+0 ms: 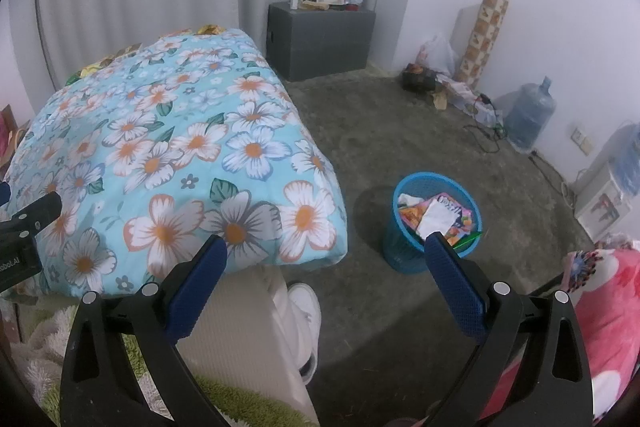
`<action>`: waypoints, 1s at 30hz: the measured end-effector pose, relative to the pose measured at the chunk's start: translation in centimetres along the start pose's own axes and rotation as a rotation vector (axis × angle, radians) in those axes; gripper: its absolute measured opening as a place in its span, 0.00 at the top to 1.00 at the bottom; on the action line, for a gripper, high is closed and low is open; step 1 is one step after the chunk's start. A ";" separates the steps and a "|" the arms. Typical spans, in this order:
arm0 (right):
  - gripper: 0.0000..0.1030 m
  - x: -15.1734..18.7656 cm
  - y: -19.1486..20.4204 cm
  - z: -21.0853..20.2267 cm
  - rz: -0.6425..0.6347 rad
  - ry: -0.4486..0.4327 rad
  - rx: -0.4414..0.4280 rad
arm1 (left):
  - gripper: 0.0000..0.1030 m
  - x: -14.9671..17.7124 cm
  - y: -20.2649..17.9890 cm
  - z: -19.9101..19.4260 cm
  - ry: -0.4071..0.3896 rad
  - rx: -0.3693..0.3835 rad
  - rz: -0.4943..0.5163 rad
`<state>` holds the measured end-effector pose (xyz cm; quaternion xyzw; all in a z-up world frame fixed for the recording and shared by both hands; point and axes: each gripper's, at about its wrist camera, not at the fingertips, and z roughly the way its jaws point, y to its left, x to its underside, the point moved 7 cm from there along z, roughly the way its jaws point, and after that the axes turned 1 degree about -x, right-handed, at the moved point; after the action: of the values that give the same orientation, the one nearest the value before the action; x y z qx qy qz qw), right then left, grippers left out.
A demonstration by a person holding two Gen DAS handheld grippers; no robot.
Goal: Collect trash
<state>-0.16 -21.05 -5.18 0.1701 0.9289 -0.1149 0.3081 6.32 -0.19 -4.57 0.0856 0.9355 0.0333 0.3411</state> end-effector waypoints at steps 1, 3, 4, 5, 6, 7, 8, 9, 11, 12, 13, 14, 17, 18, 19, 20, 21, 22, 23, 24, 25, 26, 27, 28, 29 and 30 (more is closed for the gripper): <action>0.08 -0.1 0.0 0.0 0.000 0.000 0.000 | 0.05 0.0 0.0 0.0 -0.001 0.000 -0.001; 0.08 0.0 0.1 0.0 -0.001 -0.002 0.001 | 0.05 0.0 0.0 0.0 -0.001 0.001 -0.001; 0.08 -0.1 0.0 0.0 -0.001 -0.002 0.001 | 0.05 0.0 0.0 0.1 0.000 0.001 -0.001; 0.08 0.0 0.1 0.0 0.000 -0.001 0.000 | 0.05 0.0 0.0 0.1 0.001 0.001 0.001; 0.08 -0.1 0.0 0.0 0.000 -0.002 -0.001 | 0.05 0.0 0.0 0.1 0.002 0.002 0.001; 0.08 -0.1 0.0 0.0 -0.001 -0.001 0.001 | 0.05 0.0 0.0 0.1 0.002 0.002 0.001; 0.08 0.0 0.1 0.0 0.000 -0.001 0.002 | 0.05 0.0 0.0 0.1 0.001 0.001 0.001; 0.08 0.0 0.0 0.0 0.000 0.000 0.001 | 0.05 0.0 0.0 0.0 0.001 0.001 0.001; 0.08 0.0 0.1 0.0 0.002 0.000 0.002 | 0.05 0.0 0.0 0.0 -0.001 0.000 0.001; 0.08 0.0 0.1 0.0 0.002 0.000 0.002 | 0.05 0.0 0.0 0.1 -0.001 0.000 0.001; 0.08 -0.1 0.0 0.0 0.002 -0.001 0.002 | 0.05 0.0 0.0 0.1 0.000 0.000 0.001; 0.08 -0.1 0.0 0.0 0.002 -0.001 0.002 | 0.05 0.0 0.0 0.1 0.000 0.001 0.001; 0.08 0.0 0.1 0.0 0.001 -0.001 0.002 | 0.05 0.0 0.0 0.1 0.002 0.001 0.002; 0.08 0.0 0.1 0.0 0.002 -0.001 0.001 | 0.05 0.0 0.0 0.1 0.001 0.001 0.002; 0.08 0.0 0.1 0.0 0.002 -0.001 0.002 | 0.05 0.0 0.0 0.1 0.001 0.000 0.002; 0.08 0.0 0.1 0.0 0.001 -0.001 0.004 | 0.05 0.0 0.0 0.1 0.001 0.000 0.002; 0.08 0.0 0.1 0.0 0.002 0.000 0.003 | 0.05 0.0 0.0 0.1 0.001 0.000 0.002; 0.08 0.0 0.2 0.0 0.004 0.000 0.003 | 0.05 0.0 -0.1 0.1 0.001 0.000 0.002; 0.08 -0.1 0.1 0.0 0.005 0.001 0.003 | 0.05 0.0 -0.1 0.1 0.002 0.000 0.002; 0.08 -0.1 0.1 0.0 0.005 0.000 0.004 | 0.05 0.0 -0.1 0.1 0.003 0.000 0.002; 0.08 0.0 0.2 0.0 0.005 0.000 0.005 | 0.05 0.1 -0.1 0.1 0.004 0.000 0.002; 0.08 0.0 0.2 0.0 0.005 0.000 0.004 | 0.05 0.2 -0.1 0.2 0.005 0.001 0.003; 0.08 0.0 0.2 0.0 0.005 -0.001 0.004 | 0.05 0.2 -0.1 0.2 0.005 0.001 0.003; 0.08 0.0 0.1 0.0 0.004 -0.001 0.004 | 0.05 0.2 -0.1 0.2 0.005 0.000 0.002; 0.08 0.0 0.1 0.0 0.004 0.000 0.003 | 0.05 0.1 -0.1 0.2 0.005 0.000 0.003; 0.08 -0.1 0.1 0.0 0.005 0.001 0.002 | 0.05 0.2 -0.1 0.2 0.006 0.000 0.003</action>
<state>-0.02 -20.99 -5.17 0.1727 0.9285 -0.1152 0.3078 6.27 -0.24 -4.85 0.0871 0.9363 0.0342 0.3384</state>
